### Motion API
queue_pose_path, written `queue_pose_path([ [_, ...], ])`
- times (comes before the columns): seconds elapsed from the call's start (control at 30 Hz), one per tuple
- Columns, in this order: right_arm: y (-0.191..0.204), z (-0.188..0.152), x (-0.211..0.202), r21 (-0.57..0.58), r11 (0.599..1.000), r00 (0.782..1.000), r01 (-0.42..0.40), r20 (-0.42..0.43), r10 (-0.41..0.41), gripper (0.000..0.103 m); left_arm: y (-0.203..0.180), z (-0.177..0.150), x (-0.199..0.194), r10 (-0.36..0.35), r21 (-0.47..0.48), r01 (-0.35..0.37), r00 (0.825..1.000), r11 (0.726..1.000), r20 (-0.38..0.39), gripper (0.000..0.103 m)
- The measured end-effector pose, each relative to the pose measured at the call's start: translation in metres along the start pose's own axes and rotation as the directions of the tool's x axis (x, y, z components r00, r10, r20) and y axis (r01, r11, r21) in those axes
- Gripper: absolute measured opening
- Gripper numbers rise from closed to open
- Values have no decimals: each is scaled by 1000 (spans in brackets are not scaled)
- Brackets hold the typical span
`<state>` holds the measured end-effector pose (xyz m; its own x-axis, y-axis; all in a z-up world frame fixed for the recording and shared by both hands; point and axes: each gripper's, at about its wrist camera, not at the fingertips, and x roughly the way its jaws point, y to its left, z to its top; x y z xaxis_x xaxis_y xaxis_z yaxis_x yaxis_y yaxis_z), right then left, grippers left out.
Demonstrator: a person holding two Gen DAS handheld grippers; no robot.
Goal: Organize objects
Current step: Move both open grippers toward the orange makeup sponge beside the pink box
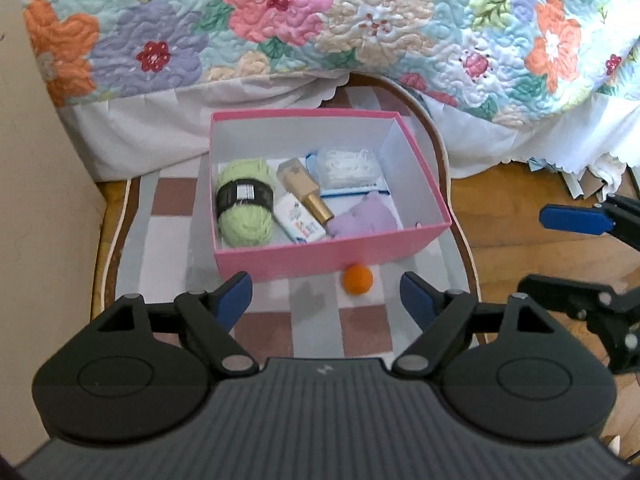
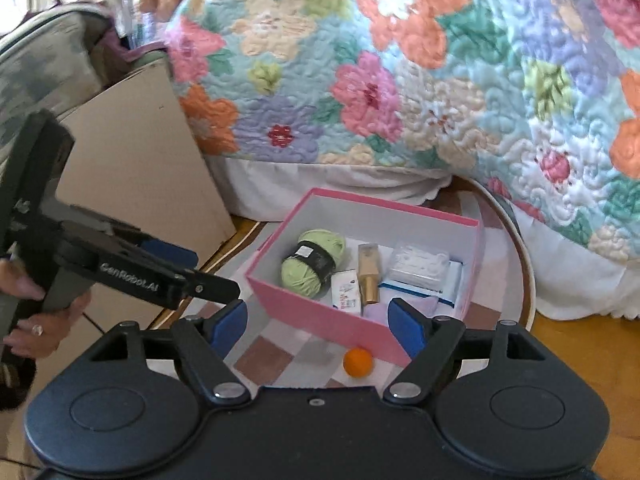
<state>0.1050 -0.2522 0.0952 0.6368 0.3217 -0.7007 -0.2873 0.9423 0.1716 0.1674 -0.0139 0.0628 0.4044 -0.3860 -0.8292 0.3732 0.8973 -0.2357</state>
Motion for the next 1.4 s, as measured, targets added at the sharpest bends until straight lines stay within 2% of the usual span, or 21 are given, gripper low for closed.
queue_pose_path([
  [0.17,21,-18,-8,-67,997,999,45,8,-44,84,3,-23,3,-3,5,3,1000,1000,-19,81],
  [0.33,32,-37,-5,-106,993,999,53,15,-51,85,0,-40,10,6,26,-5,1000,1000,-21,81],
  [0.47,32,-53,7,-116,992,998,53,-11,-55,85,2,-48,21,-22,5,22,1000,1000,-8,81],
  [0.67,18,-80,44,-87,993,992,76,-94,-84,85,-1,-55,48,-30,7,30,999,1000,13,83],
  [0.73,12,-88,56,-79,995,992,63,-102,-71,85,-2,-58,61,-18,7,18,999,1000,30,83],
  [0.9,0,-104,85,-119,986,992,115,-39,-120,86,4,-66,102,-25,-61,26,1000,998,17,82],
  [1.07,-17,-113,117,-150,982,992,115,-33,-121,86,10,-74,135,-73,-86,75,997,993,26,81],
  [1.13,-22,-118,130,-163,981,993,106,-35,-114,86,10,-75,144,-81,-88,83,996,993,26,80],
  [1.27,-30,-131,157,-169,980,994,103,-26,-109,85,8,-76,157,-81,-68,86,994,994,75,79],
  [1.4,-35,-140,179,-143,984,994,104,-3,-105,85,6,-76,173,-115,-55,121,989,991,91,79],
])
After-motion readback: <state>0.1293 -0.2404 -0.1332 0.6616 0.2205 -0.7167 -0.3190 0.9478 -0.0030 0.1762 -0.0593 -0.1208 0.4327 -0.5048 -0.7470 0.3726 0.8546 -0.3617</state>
